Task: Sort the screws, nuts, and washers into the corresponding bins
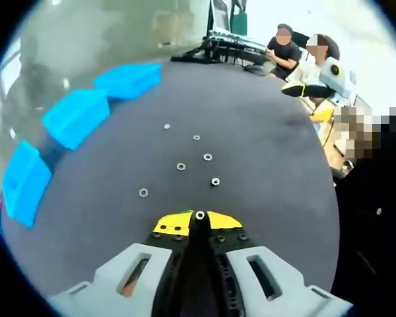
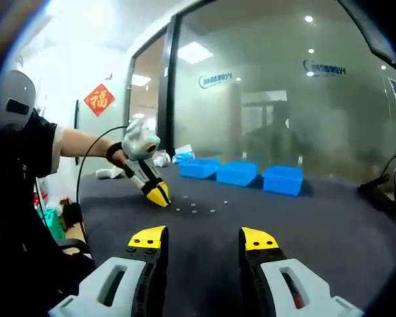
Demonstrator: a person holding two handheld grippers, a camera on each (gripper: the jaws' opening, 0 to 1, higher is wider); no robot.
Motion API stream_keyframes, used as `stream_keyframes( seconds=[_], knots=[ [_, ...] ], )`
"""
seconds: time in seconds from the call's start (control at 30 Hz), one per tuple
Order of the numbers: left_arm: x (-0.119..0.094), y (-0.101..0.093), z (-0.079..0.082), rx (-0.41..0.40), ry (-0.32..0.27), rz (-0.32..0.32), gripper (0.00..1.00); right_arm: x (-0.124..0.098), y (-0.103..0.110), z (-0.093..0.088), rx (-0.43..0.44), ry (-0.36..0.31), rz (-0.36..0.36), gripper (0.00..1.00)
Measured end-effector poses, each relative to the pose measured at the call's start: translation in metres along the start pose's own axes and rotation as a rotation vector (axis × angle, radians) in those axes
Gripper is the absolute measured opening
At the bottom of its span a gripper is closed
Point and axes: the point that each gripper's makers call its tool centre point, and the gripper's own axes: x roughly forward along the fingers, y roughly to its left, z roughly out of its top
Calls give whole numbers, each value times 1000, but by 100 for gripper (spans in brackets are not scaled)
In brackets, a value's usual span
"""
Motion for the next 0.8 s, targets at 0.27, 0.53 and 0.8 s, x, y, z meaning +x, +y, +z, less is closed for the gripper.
stream_keyframes(
  seconds=[0.27,0.53,0.8],
  knots=[
    [-4,-2,1,-50,-108,27,5,0,1,1,-3,0,2,39],
    [-20,0,19,-150,-319,62,5,2,2,5,-9,-1,7,39],
    [-54,23,31,-201,-508,256,5,3,0,8,-10,-7,2,39]
  ],
)
